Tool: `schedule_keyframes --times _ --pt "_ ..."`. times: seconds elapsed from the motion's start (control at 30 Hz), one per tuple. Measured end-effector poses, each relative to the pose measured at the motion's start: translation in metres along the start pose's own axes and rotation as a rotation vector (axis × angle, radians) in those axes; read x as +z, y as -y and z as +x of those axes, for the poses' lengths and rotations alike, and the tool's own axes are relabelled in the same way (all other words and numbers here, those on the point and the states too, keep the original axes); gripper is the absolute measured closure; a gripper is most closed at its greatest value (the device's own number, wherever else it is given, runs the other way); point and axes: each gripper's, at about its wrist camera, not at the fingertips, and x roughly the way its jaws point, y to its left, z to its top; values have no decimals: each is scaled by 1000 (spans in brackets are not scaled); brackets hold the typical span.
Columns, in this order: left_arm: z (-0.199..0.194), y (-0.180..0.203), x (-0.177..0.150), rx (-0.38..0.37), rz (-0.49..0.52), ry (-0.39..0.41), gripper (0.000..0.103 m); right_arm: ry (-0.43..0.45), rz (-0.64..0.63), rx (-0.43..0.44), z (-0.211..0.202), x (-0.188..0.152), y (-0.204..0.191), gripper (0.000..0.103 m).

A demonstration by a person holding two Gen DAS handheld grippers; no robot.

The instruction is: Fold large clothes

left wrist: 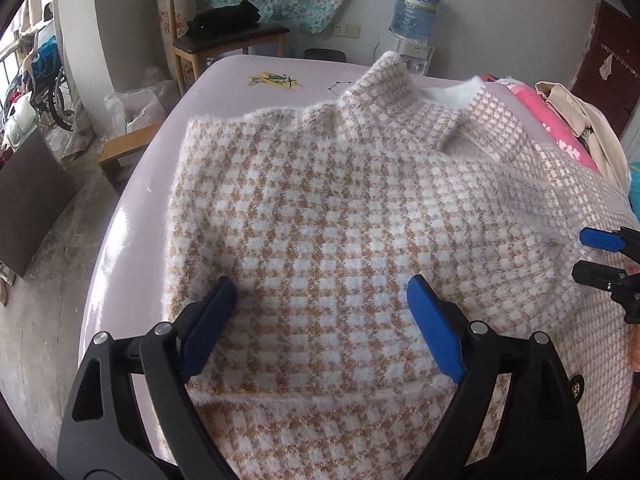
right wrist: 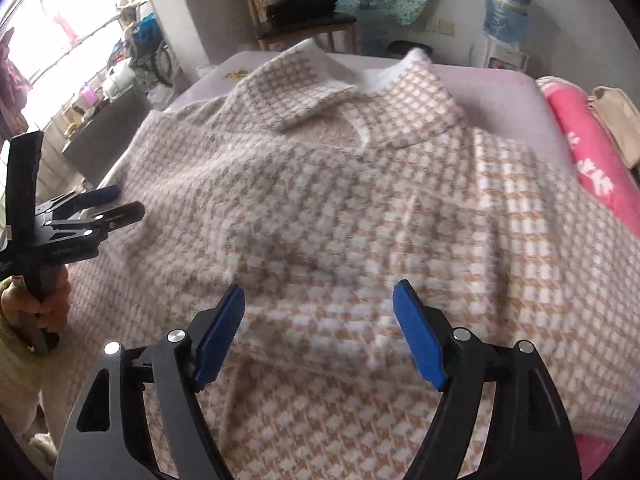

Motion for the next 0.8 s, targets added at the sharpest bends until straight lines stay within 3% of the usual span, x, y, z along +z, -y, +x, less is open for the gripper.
schedule_keyframes --times 0.1,0.23,0.3,0.43,0.63,0.8 --pt "-5 6 1 -37 -14 7 17 -10 79 1 5 -2 18 29" --pt "7 17 -5 18 22 -33 12 -39 68 -81 19 -5 11 29" --pt "10 24 -8 56 68 -30 10 -32 89 -83 11 -5 8 29" --pt "10 24 -10 70 65 -19 8 43 174 -72 -32 -18 24 29" --pt "10 26 -12 89 68 -12 8 117 462 -85 -109 -54 115 28" --pt "9 28 -12 112 71 -11 7 157 723 -232 -160 -99 205 28"
